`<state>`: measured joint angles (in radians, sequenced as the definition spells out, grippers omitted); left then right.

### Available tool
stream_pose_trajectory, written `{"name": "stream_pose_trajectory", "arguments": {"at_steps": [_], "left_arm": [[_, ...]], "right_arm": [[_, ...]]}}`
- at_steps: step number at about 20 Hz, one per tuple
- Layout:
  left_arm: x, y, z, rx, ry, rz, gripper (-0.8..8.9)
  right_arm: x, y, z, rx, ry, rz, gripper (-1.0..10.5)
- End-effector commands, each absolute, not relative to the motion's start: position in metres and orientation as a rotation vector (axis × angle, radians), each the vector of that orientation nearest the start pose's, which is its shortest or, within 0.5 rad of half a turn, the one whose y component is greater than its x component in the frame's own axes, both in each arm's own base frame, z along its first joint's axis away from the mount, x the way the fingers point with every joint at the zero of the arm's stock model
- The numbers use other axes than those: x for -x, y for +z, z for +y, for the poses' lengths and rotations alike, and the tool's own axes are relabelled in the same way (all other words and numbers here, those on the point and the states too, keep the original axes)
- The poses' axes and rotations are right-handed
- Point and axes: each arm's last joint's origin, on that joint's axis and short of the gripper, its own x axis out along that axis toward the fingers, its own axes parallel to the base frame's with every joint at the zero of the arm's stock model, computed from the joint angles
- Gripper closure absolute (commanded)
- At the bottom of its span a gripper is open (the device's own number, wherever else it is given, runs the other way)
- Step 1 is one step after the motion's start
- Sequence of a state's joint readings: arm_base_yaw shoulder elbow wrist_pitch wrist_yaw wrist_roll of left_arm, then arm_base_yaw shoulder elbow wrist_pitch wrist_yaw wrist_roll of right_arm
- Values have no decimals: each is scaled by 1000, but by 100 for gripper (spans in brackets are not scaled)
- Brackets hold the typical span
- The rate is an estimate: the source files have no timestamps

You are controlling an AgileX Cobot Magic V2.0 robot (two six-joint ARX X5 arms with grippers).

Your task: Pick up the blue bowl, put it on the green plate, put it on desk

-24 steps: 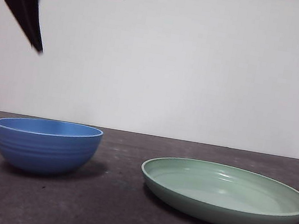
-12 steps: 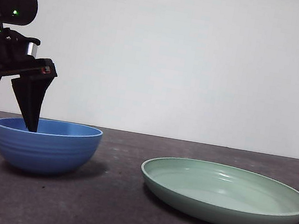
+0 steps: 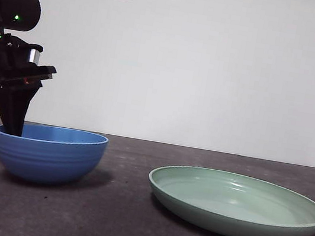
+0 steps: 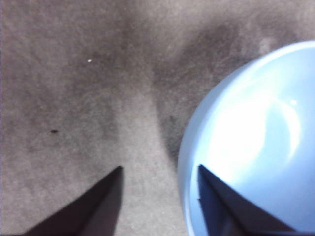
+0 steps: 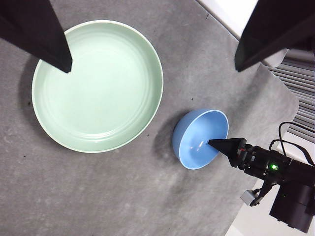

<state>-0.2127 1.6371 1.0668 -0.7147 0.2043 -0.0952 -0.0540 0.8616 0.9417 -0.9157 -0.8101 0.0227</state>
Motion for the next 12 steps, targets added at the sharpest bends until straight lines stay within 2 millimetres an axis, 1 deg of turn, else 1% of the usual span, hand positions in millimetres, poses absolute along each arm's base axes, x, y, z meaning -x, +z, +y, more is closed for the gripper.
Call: {"name": "stream_pose_trajectory", "arguments": {"at_steps": [1,3,4,12], "left_arm": [[-301,194,-72,67,-302,1302,675],[-301,194,-73,66,-306,1292,773],[-301,194,-75,64,-311,1288,793],[-303,197,-78,49,-329,1262,798]], "right_arm": [[-149,323,13,-365,709,767,330],[-149,323,13,-365,709,767,330],[-149,323,13,-365,709,767,330],[-149,323,13,-365,709,768,330]]}}
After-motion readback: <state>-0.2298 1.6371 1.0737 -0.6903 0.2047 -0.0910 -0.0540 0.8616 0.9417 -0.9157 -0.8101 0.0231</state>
